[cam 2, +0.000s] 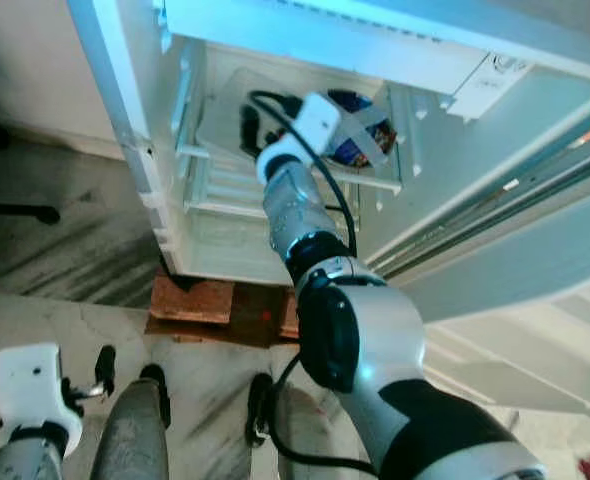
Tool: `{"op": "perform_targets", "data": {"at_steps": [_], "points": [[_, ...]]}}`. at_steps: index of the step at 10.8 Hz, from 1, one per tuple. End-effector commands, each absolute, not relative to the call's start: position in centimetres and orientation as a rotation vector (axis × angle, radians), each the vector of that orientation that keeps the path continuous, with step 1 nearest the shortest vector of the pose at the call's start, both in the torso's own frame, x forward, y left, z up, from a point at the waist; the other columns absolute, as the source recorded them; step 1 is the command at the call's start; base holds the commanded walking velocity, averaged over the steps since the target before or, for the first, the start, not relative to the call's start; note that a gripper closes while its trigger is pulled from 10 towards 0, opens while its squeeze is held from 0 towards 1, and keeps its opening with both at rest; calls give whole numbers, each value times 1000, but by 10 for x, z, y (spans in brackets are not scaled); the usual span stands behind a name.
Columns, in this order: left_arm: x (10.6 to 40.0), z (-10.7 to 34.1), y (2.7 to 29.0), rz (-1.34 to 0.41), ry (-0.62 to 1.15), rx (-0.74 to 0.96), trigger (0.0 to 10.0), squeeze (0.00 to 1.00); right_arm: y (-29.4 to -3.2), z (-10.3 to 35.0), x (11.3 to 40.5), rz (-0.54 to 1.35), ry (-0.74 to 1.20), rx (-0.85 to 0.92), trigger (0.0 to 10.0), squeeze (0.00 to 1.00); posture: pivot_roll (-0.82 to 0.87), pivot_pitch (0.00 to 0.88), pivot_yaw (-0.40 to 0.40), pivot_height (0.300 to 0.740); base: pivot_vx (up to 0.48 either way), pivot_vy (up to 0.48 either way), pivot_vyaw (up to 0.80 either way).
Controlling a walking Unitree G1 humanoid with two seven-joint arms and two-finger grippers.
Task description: Restocking fridge
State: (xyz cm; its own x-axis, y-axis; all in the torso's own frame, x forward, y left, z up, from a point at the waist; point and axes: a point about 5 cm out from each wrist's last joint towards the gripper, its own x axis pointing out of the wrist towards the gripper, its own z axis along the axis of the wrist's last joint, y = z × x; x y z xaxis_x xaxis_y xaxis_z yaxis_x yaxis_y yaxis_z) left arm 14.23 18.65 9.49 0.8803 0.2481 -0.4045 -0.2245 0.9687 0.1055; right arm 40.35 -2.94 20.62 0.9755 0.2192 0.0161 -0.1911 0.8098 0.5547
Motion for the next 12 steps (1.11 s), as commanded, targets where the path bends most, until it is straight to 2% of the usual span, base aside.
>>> {"op": "perform_targets", "data": {"at_steps": [1, 4, 7, 9, 12], "points": [[140, 89, 189, 243, 455, 58, 10000, 0, -31, 209, 404, 230, 21, 508, 10000, 0, 374, 249, -210, 740, 0, 0, 0], [150, 89, 190, 236, 435, 61, 10000, 0, -47, 208, 408, 202, -2, 401, 10000, 0, 357, 226, -202, 740, 0, 0, 0], [160, 89, 191, 228, 412, 59, 10000, 0, -63, 213, 410, 260, -70, 376, 10000, 0, 351, 207, -195, 740, 0, 0, 0], [163, 89, 192, 227, 403, 59, 10000, 0, -63, 210, 405, 490, -107, 374, 10000, 0, 346, 202, -192, 740, 0, 0, 0], [164, 88, 192, 219, 401, 58, 10000, 0, -54, 196, 391, 852, -60, 385, 10000, 0, 344, 195, -180, 740, 0, 0, 0]]}}
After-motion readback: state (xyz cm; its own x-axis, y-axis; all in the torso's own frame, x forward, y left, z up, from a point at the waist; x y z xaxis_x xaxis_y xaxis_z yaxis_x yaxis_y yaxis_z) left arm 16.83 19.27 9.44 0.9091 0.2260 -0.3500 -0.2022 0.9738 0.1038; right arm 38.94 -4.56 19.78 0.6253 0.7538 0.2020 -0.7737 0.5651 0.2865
